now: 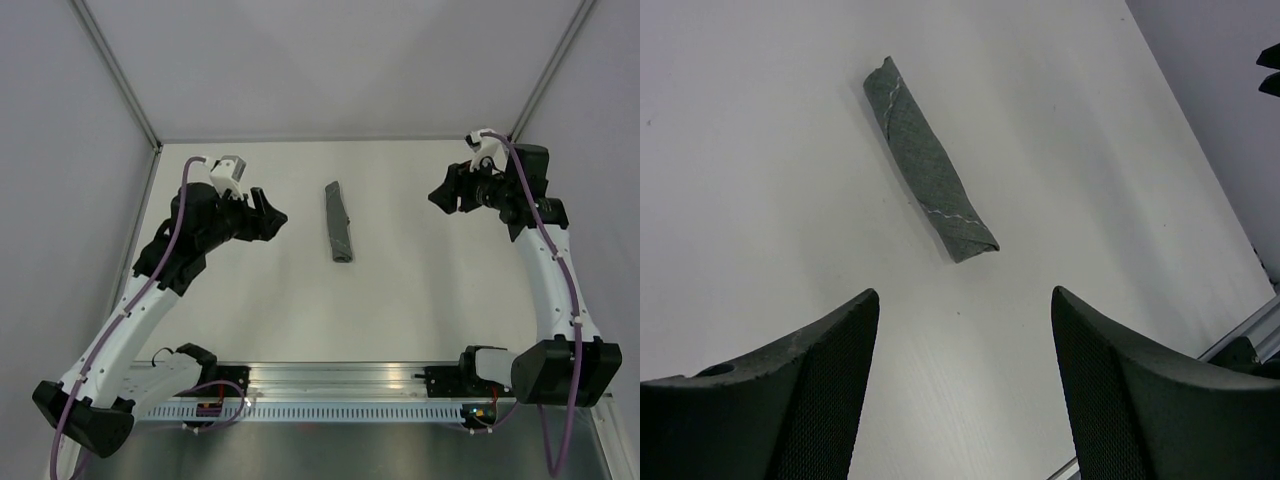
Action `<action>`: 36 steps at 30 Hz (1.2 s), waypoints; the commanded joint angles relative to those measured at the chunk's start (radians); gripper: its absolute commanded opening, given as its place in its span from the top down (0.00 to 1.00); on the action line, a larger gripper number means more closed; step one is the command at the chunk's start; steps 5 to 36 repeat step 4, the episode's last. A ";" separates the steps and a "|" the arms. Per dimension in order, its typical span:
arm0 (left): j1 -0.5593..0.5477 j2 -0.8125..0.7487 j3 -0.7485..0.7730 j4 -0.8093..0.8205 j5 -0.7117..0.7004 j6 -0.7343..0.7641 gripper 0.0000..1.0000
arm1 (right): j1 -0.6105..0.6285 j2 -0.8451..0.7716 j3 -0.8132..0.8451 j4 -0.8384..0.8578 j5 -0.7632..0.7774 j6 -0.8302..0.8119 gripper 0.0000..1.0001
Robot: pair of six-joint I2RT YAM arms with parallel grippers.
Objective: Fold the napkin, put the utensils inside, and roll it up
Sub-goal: Reset both arms
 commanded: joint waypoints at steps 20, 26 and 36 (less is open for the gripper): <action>0.006 -0.018 -0.012 -0.014 0.017 0.042 0.25 | -0.001 -0.050 -0.040 0.035 0.039 0.013 0.36; 0.006 -0.018 -0.012 -0.014 0.017 0.042 0.25 | -0.001 -0.050 -0.040 0.035 0.039 0.013 0.36; 0.006 -0.018 -0.012 -0.014 0.017 0.042 0.25 | -0.001 -0.050 -0.040 0.035 0.039 0.013 0.36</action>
